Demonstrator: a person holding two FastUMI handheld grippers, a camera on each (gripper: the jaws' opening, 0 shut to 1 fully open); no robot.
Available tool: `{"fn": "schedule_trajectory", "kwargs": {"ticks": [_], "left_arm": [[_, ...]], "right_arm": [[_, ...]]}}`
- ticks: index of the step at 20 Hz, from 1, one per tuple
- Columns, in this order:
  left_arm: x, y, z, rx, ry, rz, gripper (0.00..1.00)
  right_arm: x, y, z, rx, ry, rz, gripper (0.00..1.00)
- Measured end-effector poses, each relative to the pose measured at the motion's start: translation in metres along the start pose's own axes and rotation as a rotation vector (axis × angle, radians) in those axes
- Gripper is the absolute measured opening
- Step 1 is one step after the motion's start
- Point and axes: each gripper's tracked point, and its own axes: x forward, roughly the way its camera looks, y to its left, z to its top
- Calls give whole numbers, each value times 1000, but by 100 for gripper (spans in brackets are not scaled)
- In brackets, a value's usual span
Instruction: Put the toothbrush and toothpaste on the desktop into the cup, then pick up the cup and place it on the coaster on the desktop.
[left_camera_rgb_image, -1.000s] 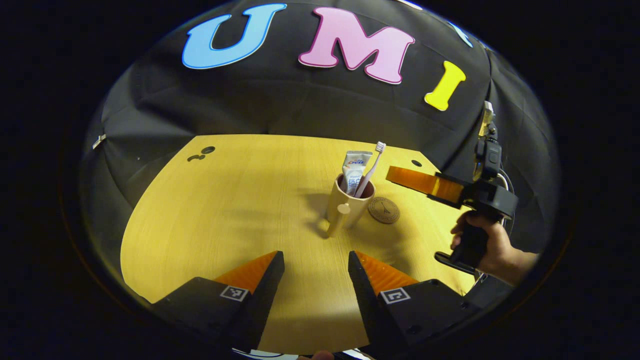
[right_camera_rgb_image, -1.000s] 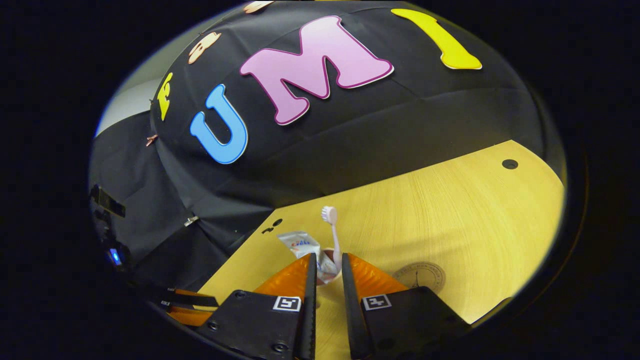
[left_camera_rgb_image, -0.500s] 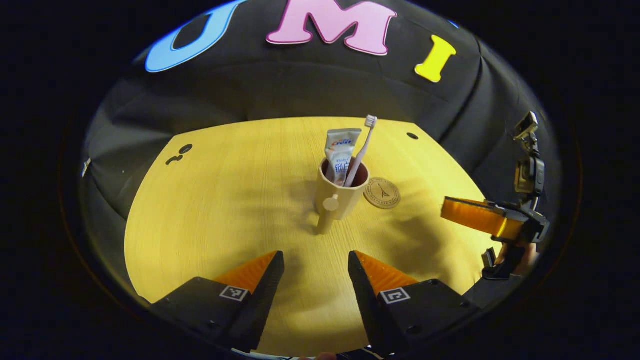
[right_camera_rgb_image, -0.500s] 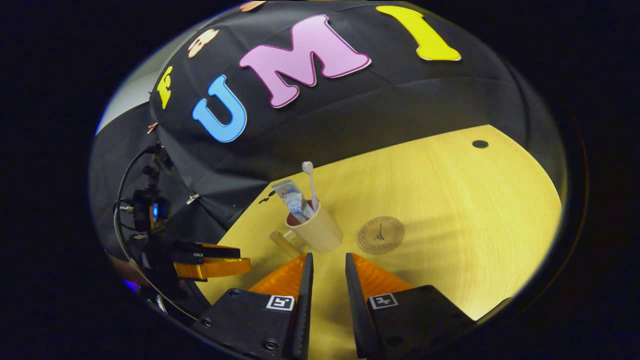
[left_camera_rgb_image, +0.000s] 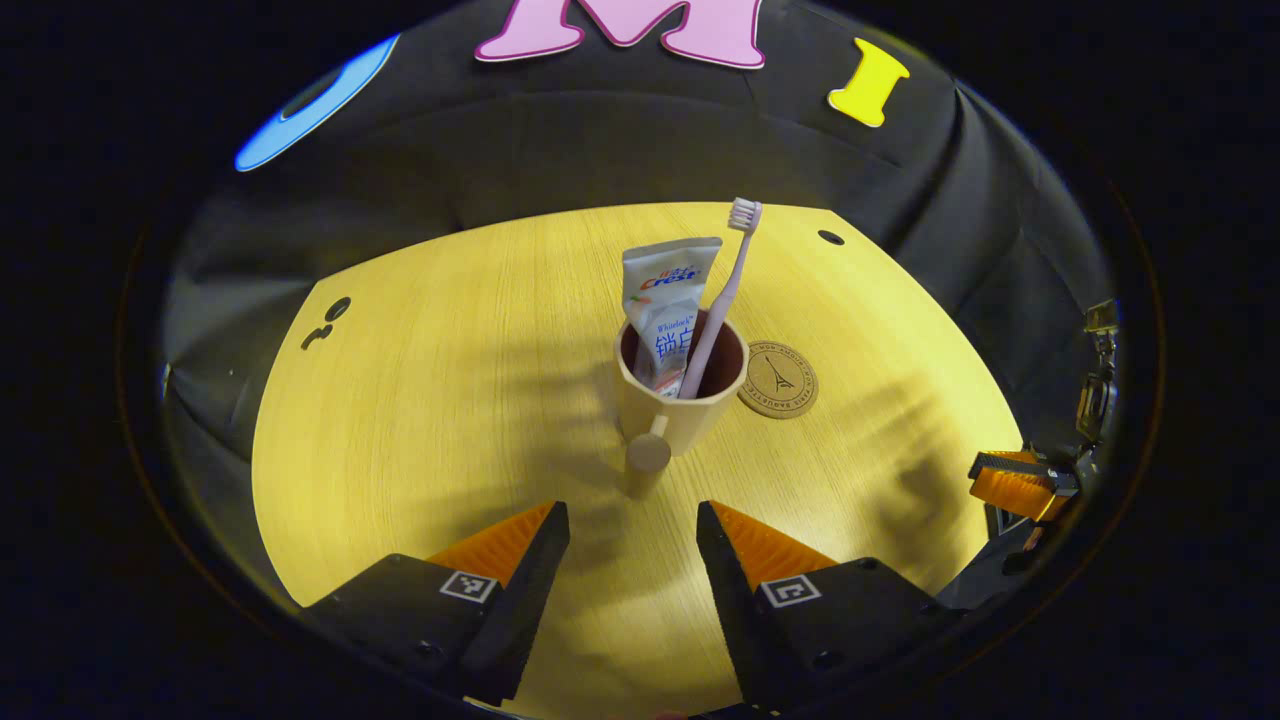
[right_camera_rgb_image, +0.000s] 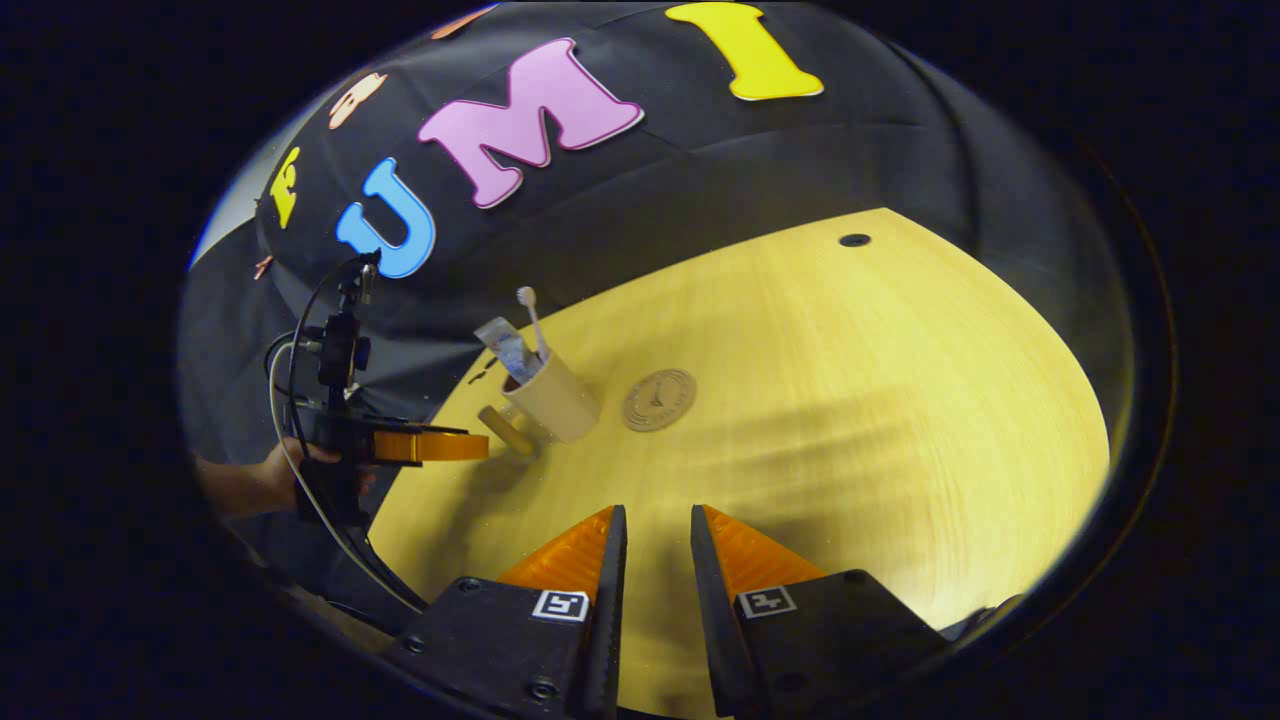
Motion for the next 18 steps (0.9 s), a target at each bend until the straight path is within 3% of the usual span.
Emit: {"fn": "schedule_trajectory", "kwargs": {"ticks": [10, 11, 14, 16, 18], "left_arm": [[39, -5, 15, 102, 48, -5, 78], [41, -5, 17, 112, 48, -5, 81], [47, -4, 26, 128, 29, 2, 75], [50, -8, 28, 132, 33, -23, 73], [50, -14, 26, 136, 43, -56, 64]], "right_arm": [[-23, -55, -14, 118, 11, -109, 39], [-23, -56, -14, 123, 11, -113, 39], [-25, -60, -20, 128, 18, -121, 39], [-25, -60, -22, 135, 23, -126, 39], [-25, -60, -27, 144, 25, -128, 39]]}}
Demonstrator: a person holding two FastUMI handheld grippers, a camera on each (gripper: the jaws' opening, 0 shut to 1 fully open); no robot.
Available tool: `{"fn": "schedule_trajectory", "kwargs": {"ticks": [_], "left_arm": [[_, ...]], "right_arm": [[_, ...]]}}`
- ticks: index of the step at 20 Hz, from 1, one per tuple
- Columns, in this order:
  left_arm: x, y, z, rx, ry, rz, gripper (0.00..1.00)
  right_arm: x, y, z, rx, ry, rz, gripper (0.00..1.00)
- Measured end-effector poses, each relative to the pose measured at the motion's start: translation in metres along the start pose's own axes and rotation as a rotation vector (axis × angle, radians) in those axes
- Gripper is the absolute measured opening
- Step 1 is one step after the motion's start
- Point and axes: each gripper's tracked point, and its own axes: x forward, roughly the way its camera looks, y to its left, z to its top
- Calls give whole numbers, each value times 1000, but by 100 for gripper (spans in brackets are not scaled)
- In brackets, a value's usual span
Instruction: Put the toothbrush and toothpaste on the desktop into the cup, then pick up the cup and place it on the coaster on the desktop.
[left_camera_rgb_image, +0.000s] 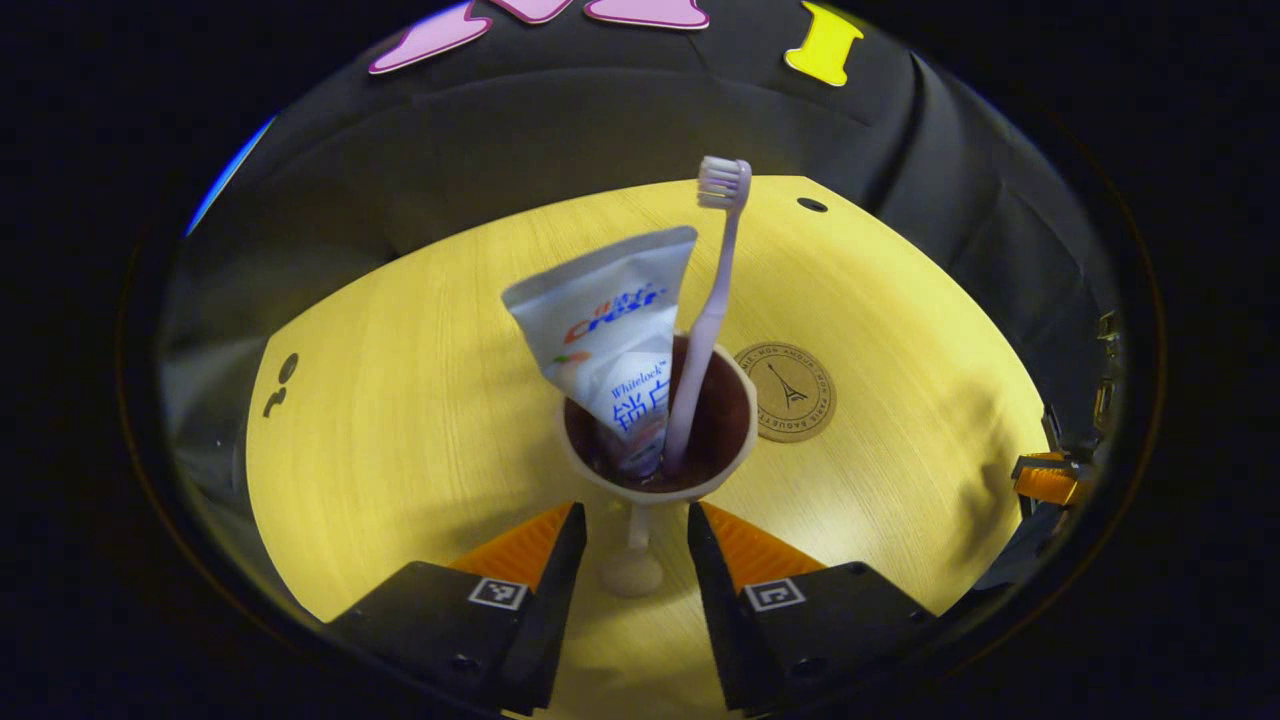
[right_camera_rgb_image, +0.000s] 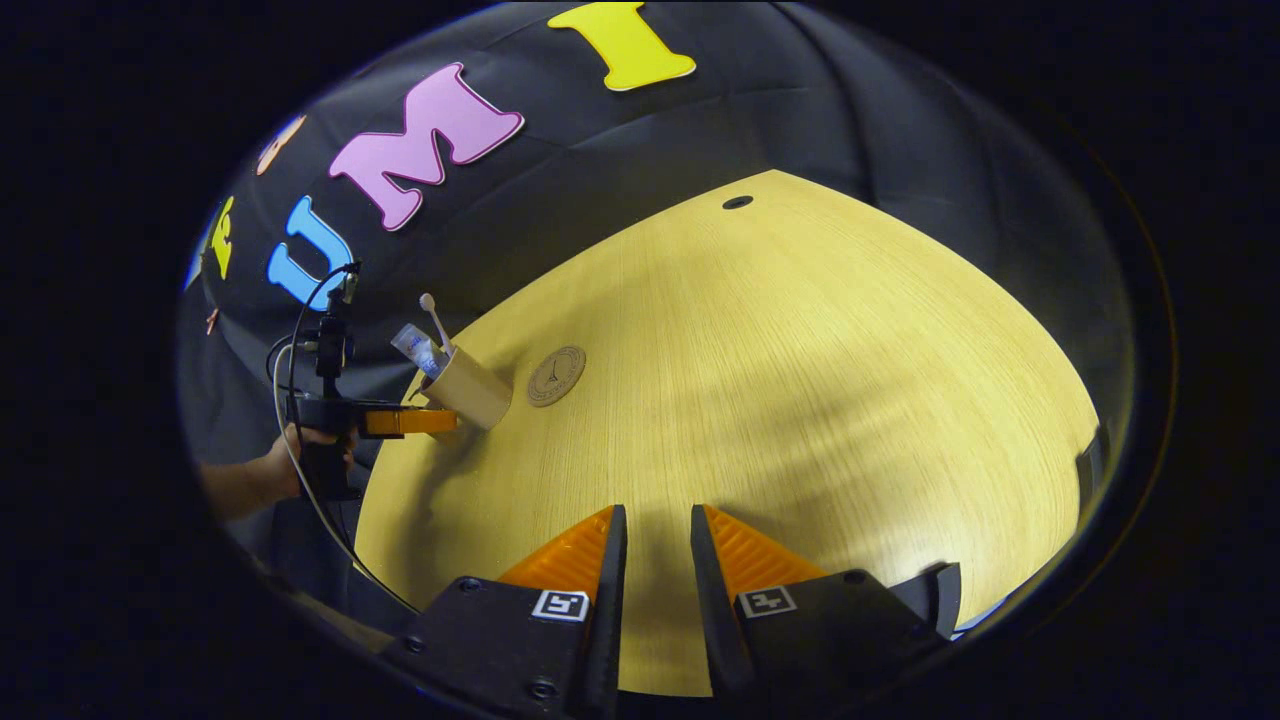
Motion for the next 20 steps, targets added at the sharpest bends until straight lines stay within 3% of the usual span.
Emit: {"fn": "schedule_trajectory", "kwargs": {"ticks": [5, 10, 20], "left_arm": [[9, -2, 6, -9, -40, -7, 28], [8, -2, 6, 10, -63, 2, 22], [-15, -33, 26, 45, -118, -26, 22]], "right_arm": [[-1, -2, -10, 10, 8, -12, 39], [-2, -2, -13, 16, 5, -22, 39], [-2, -2, -5, 16, -17, -14, 39]]}}
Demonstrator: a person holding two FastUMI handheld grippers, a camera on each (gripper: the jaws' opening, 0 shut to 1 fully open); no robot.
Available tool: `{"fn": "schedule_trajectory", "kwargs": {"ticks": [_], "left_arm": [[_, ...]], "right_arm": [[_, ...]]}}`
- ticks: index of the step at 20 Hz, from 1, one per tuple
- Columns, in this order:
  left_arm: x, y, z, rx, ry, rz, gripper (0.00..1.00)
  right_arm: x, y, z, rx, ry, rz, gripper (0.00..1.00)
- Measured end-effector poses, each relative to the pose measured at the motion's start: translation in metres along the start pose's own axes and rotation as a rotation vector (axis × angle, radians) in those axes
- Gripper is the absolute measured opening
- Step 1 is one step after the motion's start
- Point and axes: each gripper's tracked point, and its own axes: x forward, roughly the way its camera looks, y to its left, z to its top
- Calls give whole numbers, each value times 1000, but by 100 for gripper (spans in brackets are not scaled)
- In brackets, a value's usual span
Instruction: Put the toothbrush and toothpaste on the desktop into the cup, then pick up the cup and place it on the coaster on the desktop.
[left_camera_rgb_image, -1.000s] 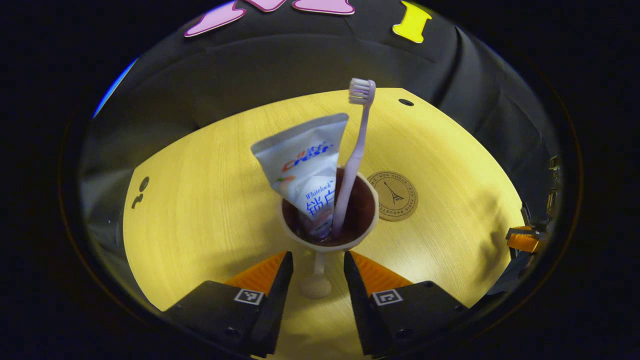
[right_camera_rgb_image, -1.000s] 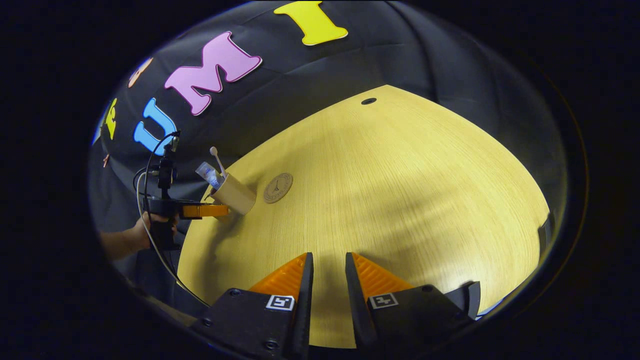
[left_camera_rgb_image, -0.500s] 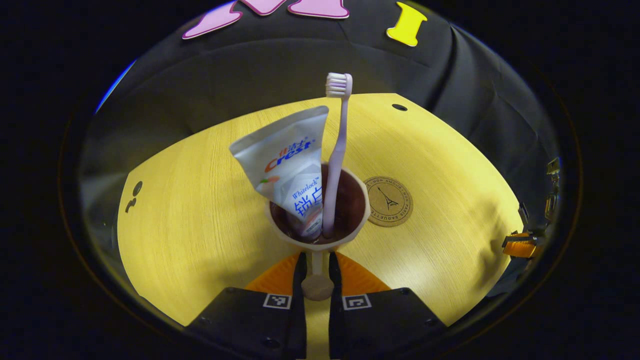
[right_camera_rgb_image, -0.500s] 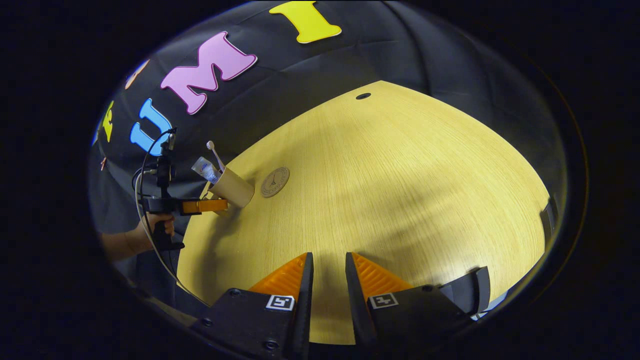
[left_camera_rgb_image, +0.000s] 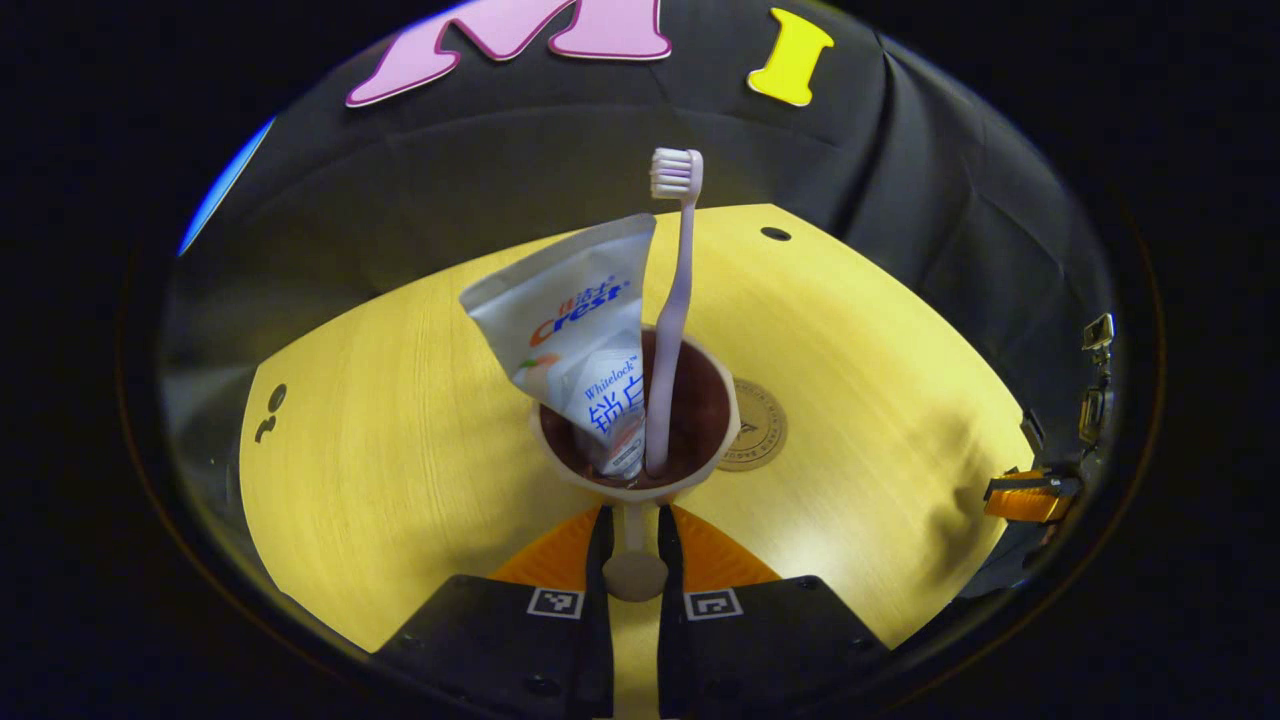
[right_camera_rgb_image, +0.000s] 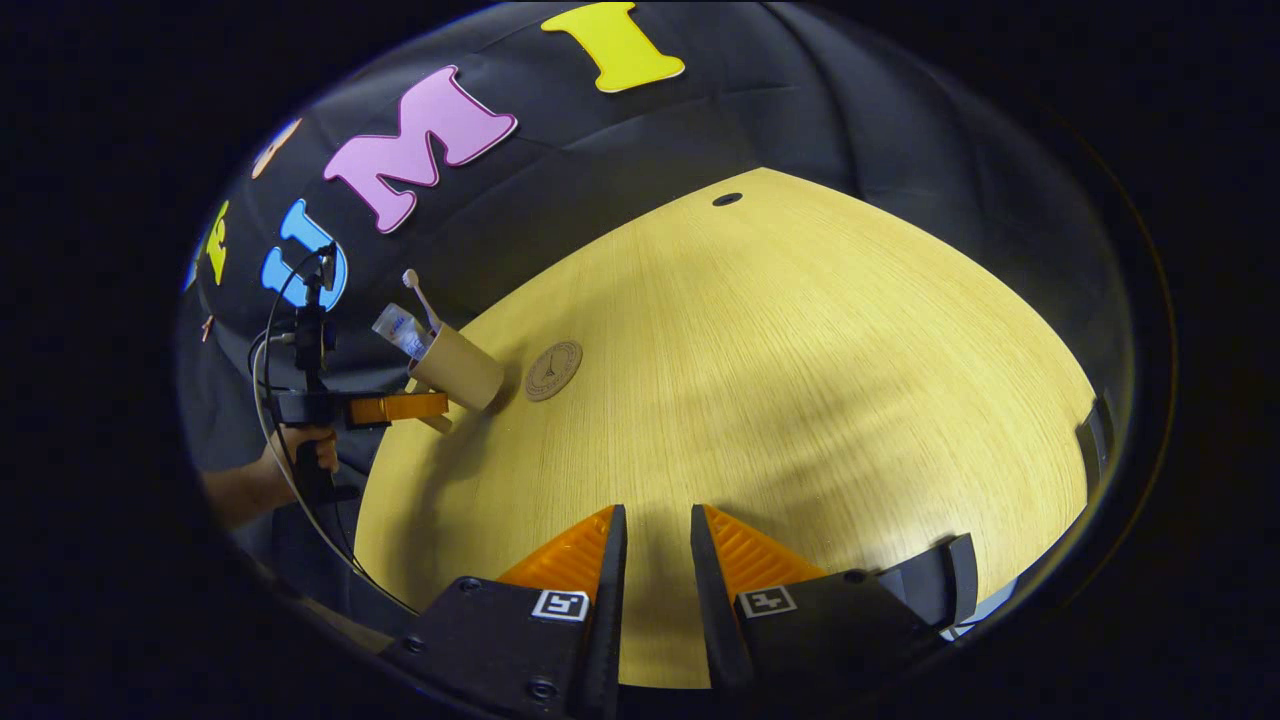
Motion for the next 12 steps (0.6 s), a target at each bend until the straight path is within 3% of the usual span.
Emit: {"fn": "schedule_trajectory", "kwargs": {"ticks": [12], "left_arm": [[23, -49, 27, 76, 5, -38, 22]], "right_arm": [[-13, -26, 4, 9, -19, -52, 39]]}}
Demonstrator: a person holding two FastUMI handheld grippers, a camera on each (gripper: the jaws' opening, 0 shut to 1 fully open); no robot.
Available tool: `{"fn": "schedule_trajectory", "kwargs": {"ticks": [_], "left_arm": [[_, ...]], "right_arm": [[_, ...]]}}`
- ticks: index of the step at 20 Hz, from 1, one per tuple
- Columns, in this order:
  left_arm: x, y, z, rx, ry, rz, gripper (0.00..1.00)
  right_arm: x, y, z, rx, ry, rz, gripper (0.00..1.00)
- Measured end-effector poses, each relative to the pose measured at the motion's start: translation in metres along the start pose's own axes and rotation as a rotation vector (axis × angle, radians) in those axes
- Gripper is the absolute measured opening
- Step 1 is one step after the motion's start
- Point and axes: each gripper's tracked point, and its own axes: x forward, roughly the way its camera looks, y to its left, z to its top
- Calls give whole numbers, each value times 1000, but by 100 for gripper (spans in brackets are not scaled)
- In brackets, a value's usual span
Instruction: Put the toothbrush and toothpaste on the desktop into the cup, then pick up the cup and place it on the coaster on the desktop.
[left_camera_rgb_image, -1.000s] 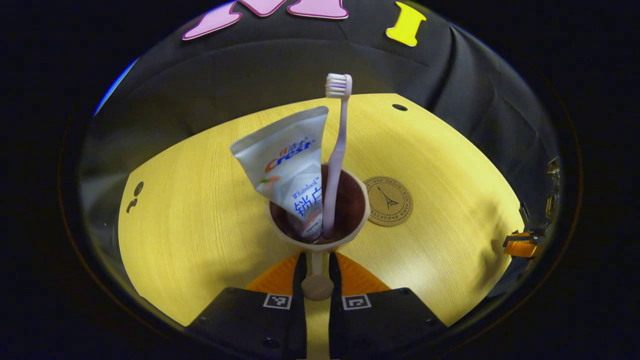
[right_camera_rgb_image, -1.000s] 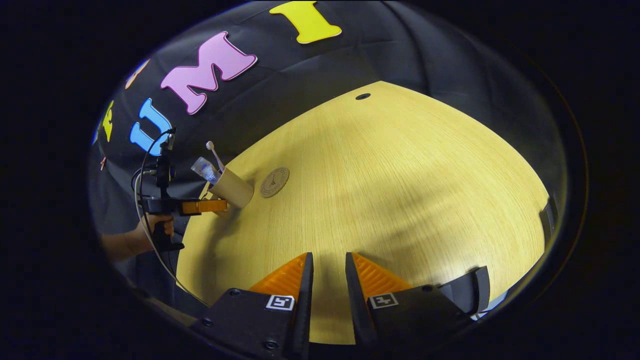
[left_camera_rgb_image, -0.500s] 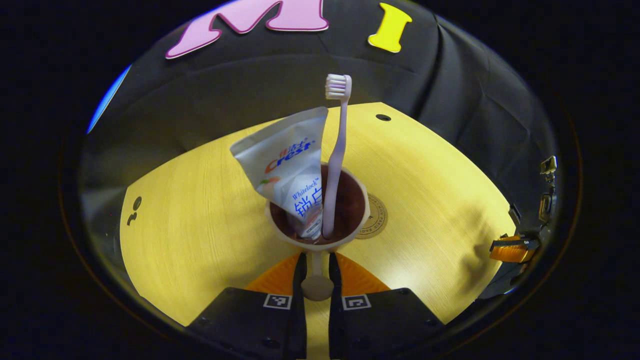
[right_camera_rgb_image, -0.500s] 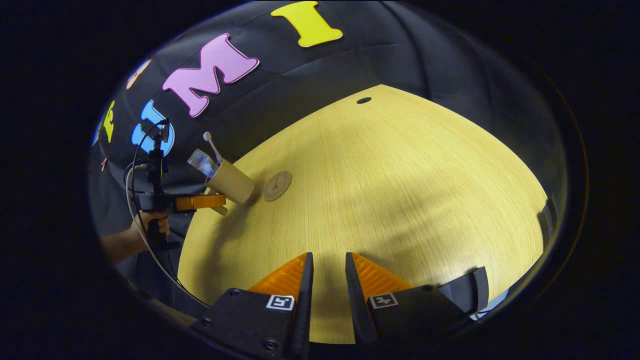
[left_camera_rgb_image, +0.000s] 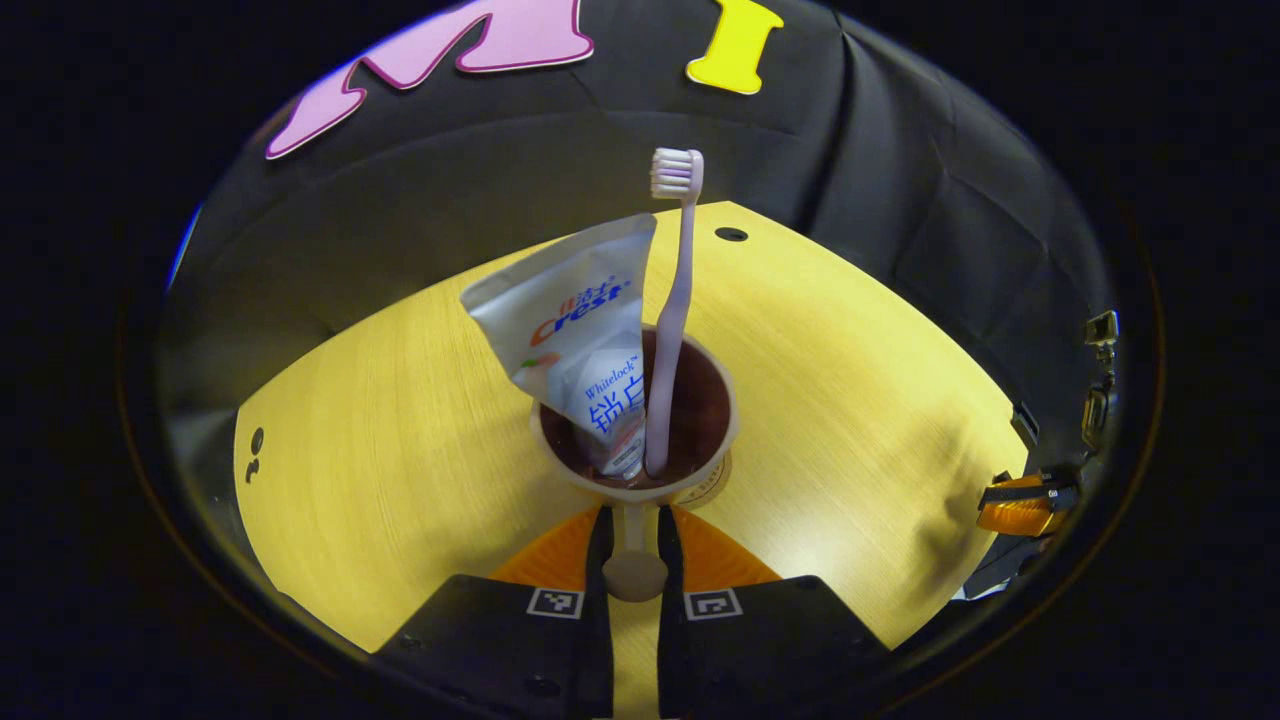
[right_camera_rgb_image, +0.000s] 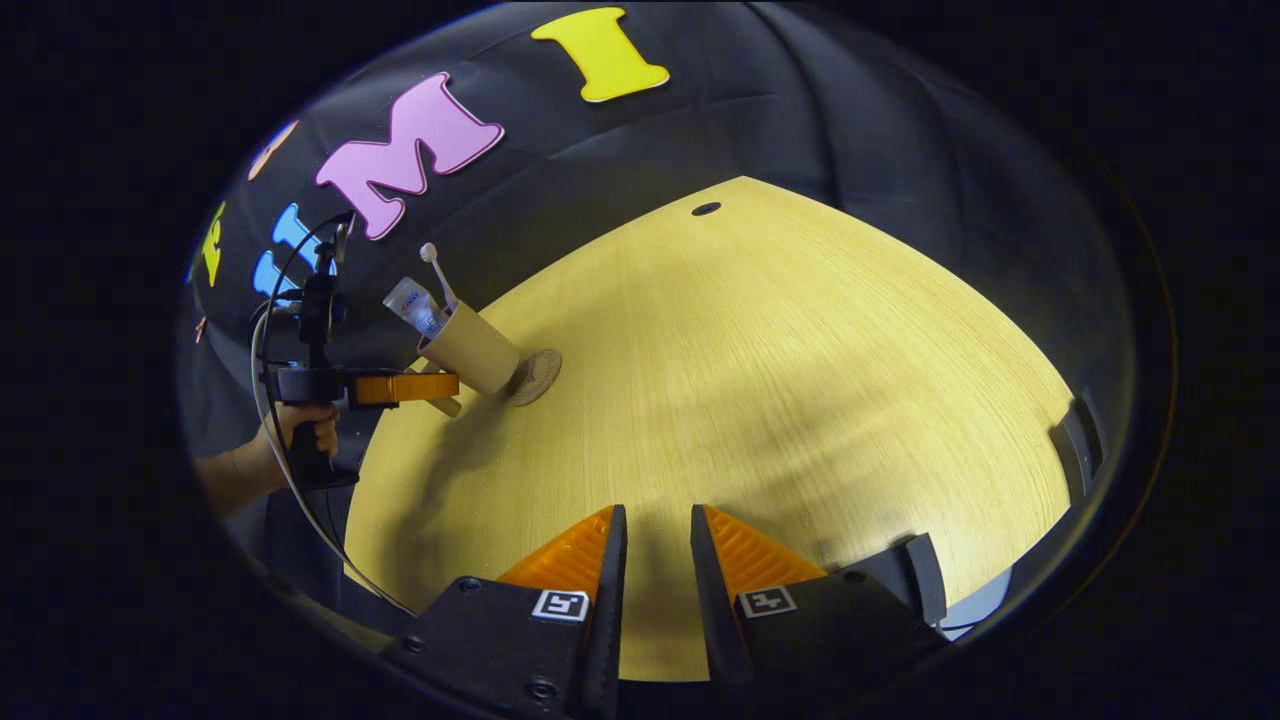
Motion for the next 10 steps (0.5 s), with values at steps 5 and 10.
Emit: {"fn": "schedule_trajectory", "kwargs": {"ticks": [5, 10], "left_arm": [[15, -10, 0, 25, 24, -4, 22], [23, -16, 0, 30, 34, -9, 22]], "right_arm": [[-2, -12, 0, 17, 3, -13, 39], [-2, -18, 0, 19, 7, -18, 39]]}}
